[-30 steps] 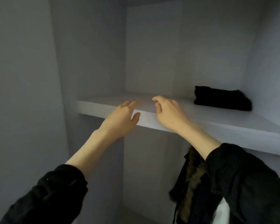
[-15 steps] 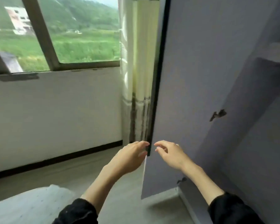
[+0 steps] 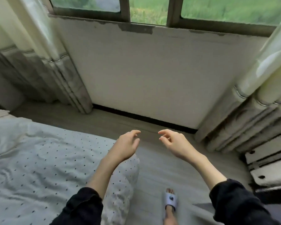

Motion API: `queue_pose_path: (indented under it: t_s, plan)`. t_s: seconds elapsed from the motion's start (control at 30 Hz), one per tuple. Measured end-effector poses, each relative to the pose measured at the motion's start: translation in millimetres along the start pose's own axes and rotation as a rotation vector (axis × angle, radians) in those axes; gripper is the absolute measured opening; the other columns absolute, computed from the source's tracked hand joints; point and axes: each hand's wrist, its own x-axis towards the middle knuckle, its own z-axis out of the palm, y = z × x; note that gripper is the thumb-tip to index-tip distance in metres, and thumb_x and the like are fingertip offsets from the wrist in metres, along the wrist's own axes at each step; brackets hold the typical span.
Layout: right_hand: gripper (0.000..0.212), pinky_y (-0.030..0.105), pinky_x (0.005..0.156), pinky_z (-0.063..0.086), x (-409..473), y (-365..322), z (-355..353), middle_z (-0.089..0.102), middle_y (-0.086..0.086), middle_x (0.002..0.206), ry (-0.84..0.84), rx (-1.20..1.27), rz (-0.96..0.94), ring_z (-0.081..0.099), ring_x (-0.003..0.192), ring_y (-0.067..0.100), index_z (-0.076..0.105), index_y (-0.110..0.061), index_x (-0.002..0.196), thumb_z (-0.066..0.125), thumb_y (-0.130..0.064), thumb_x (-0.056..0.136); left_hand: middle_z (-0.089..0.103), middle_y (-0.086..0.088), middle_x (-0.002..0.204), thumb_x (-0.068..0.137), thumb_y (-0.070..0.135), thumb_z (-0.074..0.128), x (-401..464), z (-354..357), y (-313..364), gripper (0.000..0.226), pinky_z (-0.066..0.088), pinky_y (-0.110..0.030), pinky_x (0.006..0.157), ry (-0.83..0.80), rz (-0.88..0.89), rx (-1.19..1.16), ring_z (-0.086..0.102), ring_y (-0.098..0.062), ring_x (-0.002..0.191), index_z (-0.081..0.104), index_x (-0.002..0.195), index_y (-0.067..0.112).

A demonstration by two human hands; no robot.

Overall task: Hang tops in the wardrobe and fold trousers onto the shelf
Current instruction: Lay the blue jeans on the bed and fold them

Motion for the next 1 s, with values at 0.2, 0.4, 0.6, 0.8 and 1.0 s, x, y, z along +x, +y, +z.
queue_pose_path:
  t_s: [0.2, 0.4, 0.6, 0.8, 1.0]
  plan:
    - [0.031, 0.020, 0.078, 0.039, 130.8, -22.9, -37.0, 0.059, -0.006, 0.107, -0.181, -0.061, -0.156, 0.054, 0.092, 0.011, 0.054, -0.022, 0.127, 0.043, -0.027, 0.098, 0.053, 0.004, 0.129, 0.098, 0.026, 0.041, 75.0, -35.8, -19.0, 0.037, 0.044, -0.031, 0.095, 0.246, -0.274, -0.175, 0.050, -0.012, 0.114, 0.046, 0.134, 0.027]
    - [0.031, 0.023, 0.086, 0.041, 241.0, -79.1, -47.4, 0.062, -0.003, 0.116, -0.377, -0.167, -0.341, 0.055, 0.099, 0.012, 0.053, -0.022, 0.127, 0.042, -0.027, 0.098, 0.052, 0.009, 0.128, 0.098, 0.027, 0.040, 112.2, -66.1, -33.4, 0.036, 0.043, -0.029, 0.092, 0.390, -0.474, -0.278, 0.047, -0.009, 0.118, 0.047, 0.133, 0.029]
    - [0.030, 0.025, 0.088, 0.043, 342.7, -158.7, 3.5, 0.064, -0.002, 0.115, -0.595, -0.247, -0.559, 0.058, 0.103, 0.015, 0.055, -0.021, 0.126, 0.044, -0.026, 0.098, 0.054, 0.005, 0.128, 0.098, 0.025, 0.041, 140.0, -112.4, -94.9, 0.035, 0.044, -0.032, 0.097, 0.590, -0.715, -0.326, 0.049, -0.013, 0.119, 0.048, 0.133, 0.026]
    - [0.030, 0.026, 0.092, 0.043, 452.3, -257.5, 68.3, 0.065, -0.003, 0.113, -0.729, -0.341, -0.705, 0.058, 0.107, 0.016, 0.055, -0.022, 0.125, 0.043, -0.024, 0.097, 0.054, -0.002, 0.132, 0.098, 0.022, 0.041, 197.3, -177.2, -175.0, 0.036, 0.039, -0.027, 0.101, 0.739, -0.820, -0.393, 0.049, -0.012, 0.122, 0.048, 0.133, 0.020]
    - [0.031, 0.026, 0.090, 0.043, 522.2, -374.1, 125.0, 0.067, 0.000, 0.114, -0.802, -0.413, -0.909, 0.059, 0.109, 0.020, 0.055, -0.018, 0.125, 0.044, -0.020, 0.097, 0.052, 0.000, 0.134, 0.099, 0.024, 0.041, 215.5, -259.6, -231.5, 0.036, 0.038, -0.026, 0.101, 0.898, -0.929, -0.419, 0.048, -0.013, 0.124, 0.047, 0.135, 0.020]
